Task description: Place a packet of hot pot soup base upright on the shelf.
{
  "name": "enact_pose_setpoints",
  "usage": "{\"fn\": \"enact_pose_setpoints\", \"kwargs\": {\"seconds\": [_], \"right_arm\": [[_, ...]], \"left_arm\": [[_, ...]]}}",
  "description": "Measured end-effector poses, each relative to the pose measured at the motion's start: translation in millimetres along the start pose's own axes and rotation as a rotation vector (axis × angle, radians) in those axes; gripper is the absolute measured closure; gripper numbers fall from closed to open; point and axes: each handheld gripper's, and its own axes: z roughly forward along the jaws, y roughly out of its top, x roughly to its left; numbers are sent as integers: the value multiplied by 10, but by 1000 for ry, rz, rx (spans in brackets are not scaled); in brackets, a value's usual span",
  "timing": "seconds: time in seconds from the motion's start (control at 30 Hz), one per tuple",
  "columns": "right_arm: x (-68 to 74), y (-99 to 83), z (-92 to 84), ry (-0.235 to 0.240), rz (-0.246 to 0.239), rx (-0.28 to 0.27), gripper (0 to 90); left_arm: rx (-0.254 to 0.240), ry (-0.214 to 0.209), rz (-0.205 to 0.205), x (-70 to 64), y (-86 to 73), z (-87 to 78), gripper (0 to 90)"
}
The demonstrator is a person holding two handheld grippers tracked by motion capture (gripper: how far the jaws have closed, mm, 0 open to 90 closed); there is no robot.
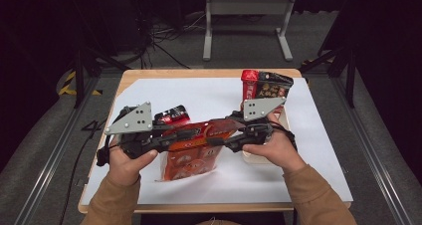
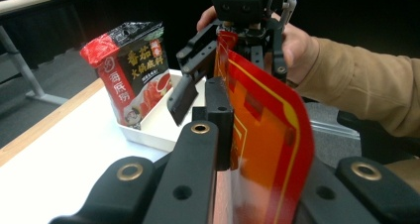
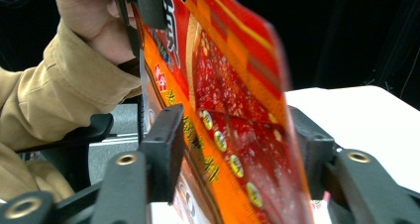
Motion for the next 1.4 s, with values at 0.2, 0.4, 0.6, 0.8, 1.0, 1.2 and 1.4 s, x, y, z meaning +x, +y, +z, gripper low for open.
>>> {"fn": "enact_pose_setpoints", "kwargs": {"seconds": [0.2,0.4,0.6,0.8,1.0,1.2,1.4], "right_arm": [[31,14,-37,38,-6,5,733],[104,66,-52,32,-12,27,892],[167,168,-81,-4,-2,48,899],[202,279,-126,-17,5,64,900],[215,370,-184,-48,7,92,900],[192,459,-324,-88,31,76,900],[202,616,-501,-131,16,62,900]], "left_arm": [[6,5,-10,2,-20,25,900],[6,20,-14,23,-36,21,898],[-16,32,-15,29,-43,-6,881],[-37,54,-20,51,-56,-18,819],[-46,82,-44,93,-91,-5,612],[-67,117,-58,139,-109,-45,456],[-85,169,-81,236,-174,-91,327]]}}
